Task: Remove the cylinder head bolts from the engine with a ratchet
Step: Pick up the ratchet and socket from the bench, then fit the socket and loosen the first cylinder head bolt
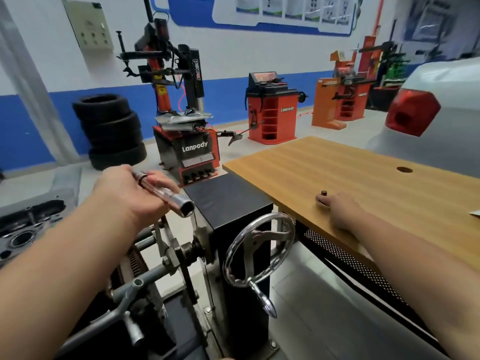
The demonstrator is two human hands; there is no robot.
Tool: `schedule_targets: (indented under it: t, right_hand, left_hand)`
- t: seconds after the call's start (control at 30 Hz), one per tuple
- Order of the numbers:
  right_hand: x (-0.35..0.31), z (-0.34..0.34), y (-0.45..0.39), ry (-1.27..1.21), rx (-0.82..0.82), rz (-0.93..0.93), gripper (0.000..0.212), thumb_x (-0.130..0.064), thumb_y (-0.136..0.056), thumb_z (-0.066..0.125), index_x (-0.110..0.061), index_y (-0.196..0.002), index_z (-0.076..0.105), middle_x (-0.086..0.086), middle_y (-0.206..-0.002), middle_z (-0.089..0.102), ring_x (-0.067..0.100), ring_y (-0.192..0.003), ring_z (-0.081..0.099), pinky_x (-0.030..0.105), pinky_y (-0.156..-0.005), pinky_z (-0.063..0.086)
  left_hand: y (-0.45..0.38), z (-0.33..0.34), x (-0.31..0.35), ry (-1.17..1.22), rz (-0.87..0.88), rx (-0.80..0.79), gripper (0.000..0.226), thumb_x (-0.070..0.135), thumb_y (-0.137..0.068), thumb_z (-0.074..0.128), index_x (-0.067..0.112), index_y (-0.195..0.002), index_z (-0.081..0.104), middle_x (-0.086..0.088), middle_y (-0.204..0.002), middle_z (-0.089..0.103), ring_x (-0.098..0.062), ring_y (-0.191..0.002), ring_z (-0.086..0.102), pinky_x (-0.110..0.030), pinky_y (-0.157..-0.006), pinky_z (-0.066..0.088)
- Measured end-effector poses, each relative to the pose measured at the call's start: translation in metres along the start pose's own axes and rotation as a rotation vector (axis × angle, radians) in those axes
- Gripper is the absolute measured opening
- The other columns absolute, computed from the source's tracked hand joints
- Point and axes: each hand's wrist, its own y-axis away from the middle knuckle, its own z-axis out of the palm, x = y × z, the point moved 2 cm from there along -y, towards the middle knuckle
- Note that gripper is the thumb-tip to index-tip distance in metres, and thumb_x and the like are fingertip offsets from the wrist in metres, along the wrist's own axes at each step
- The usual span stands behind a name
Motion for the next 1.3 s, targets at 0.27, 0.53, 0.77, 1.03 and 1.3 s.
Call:
schedule_targets:
  t: [0.27, 0.53, 0.77, 1.03, 1.3]
  right_hand:
    - [0.042, -0.003, -0.045, 0.080, 0.032, 0.023, 0.076, 0.001, -0.095, 0.032, -0.052, -0.150, 0.035, 0.009, -0.153, 0.045, 0.034, -0.128, 0.051, 0.036, -0.094, 0.050]
    - [0.014, -0.007, -0.030, -0.027, 0.309, 0.092, 0.054, -0.009, -0.099, 0.045, -0.029, -0.150, 0.044, 0.012, -0.160, 0.031, 0.037, -0.143, 0.030, 0.051, -0.112, 0.030]
    - [-0.201, -0.038, 0.130, -1.198, 0.550, -0.685, 0.038, -0.046, -0.091, 0.062, -0.033, -0.126, 0.055, -0.015, -0.119, 0.062, 0.003, -0.115, 0.058, 0.019, -0.093, 0.049]
    - [-0.373, -0.066, 0.244, -1.888, 0.123, -0.767, 0.011, -0.020, -0.094, 0.062, -0.013, -0.102, 0.060, 0.006, -0.096, 0.073, 0.018, -0.091, 0.072, 0.035, -0.086, 0.057]
    - [-0.445, -0.117, 0.255, -2.083, -0.104, -0.686, 0.023, 0.005, -0.097, 0.046, -0.014, -0.087, 0.050, 0.005, -0.067, 0.044, 0.019, -0.060, 0.042, 0.035, -0.065, 0.035]
  left_hand:
    - [-0.032, -0.005, -0.002, -0.083, 0.028, 0.068, 0.027, 0.033, -0.111, 0.028, 0.021, -0.087, 0.032, 0.004, -0.061, 0.035, -0.011, -0.037, 0.036, -0.015, -0.046, 0.038]
    - [-0.022, -0.002, -0.004, -0.018, 0.037, 0.104, 0.028, 0.033, -0.112, 0.032, 0.018, -0.088, 0.035, 0.004, -0.064, 0.035, -0.010, -0.040, 0.036, -0.016, -0.044, 0.041]
    - [0.015, 0.000, 0.010, 0.110, 0.079, 0.056, 0.043, 0.032, -0.114, 0.020, 0.005, -0.093, 0.045, -0.003, -0.074, 0.048, -0.012, -0.058, 0.047, -0.034, -0.061, 0.042]
    - [0.078, -0.015, 0.063, -0.002, 0.061, -0.154, 0.061, 0.049, -0.112, 0.025, 0.001, -0.108, 0.062, -0.016, -0.081, 0.074, -0.022, -0.082, 0.072, -0.033, -0.077, 0.055]
    - [0.112, -0.087, 0.134, -0.965, 0.062, -0.132, 0.043, 0.051, -0.105, 0.046, 0.014, -0.100, 0.066, -0.003, -0.093, 0.076, -0.015, -0.076, 0.071, -0.029, -0.063, 0.050]
